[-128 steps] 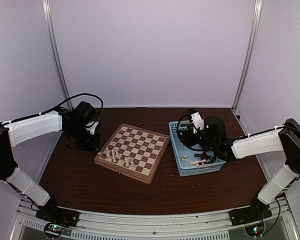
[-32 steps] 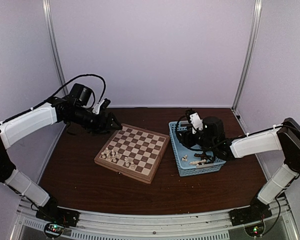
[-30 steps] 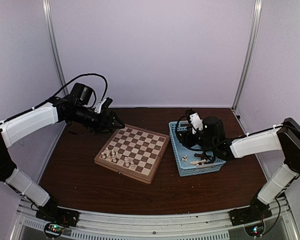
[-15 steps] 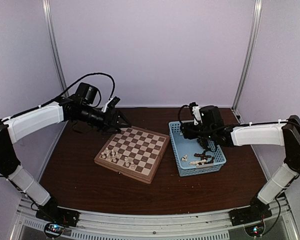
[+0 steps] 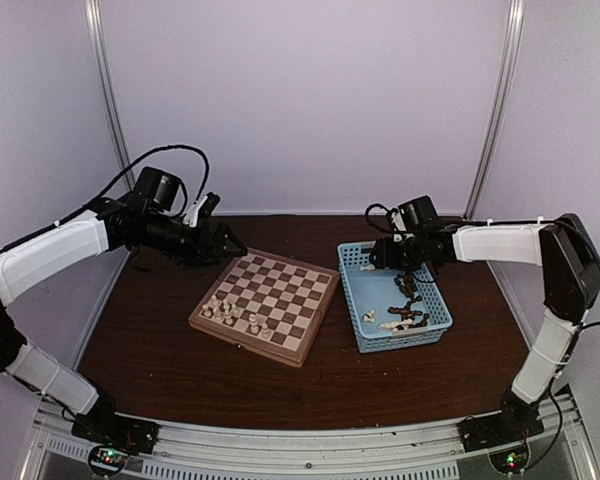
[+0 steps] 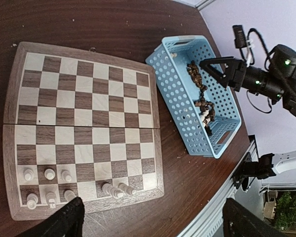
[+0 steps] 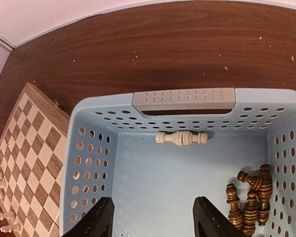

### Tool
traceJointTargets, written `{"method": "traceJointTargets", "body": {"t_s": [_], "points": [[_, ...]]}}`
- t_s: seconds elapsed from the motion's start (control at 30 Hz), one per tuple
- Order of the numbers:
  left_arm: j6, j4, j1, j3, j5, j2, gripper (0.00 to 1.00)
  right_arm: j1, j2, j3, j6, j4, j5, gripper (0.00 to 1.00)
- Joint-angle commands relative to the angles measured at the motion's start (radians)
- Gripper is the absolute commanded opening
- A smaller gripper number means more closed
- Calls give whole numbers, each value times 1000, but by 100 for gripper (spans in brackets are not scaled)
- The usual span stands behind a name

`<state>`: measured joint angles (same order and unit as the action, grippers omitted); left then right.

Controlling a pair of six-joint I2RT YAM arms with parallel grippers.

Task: Set up the chess pieces on the board
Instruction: Adjust the chess piece in the storage box.

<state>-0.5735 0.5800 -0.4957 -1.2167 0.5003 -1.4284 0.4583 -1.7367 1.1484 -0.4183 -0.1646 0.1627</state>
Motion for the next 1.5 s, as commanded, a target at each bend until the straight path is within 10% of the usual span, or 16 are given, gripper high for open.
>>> {"method": "traceJointTargets", "body": {"t_s": [0.0, 0.5, 1.47], "points": [[-27, -92, 14, 42, -46, 78, 98, -11, -54, 53, -60, -57, 18, 54], [-64, -284, 20, 207, -96, 229, 98, -5, -166, 108, -655, -30, -230, 28], [34, -214, 20, 189, -122, 211, 98, 12, -393, 283, -844, -26, -252, 32]]}}
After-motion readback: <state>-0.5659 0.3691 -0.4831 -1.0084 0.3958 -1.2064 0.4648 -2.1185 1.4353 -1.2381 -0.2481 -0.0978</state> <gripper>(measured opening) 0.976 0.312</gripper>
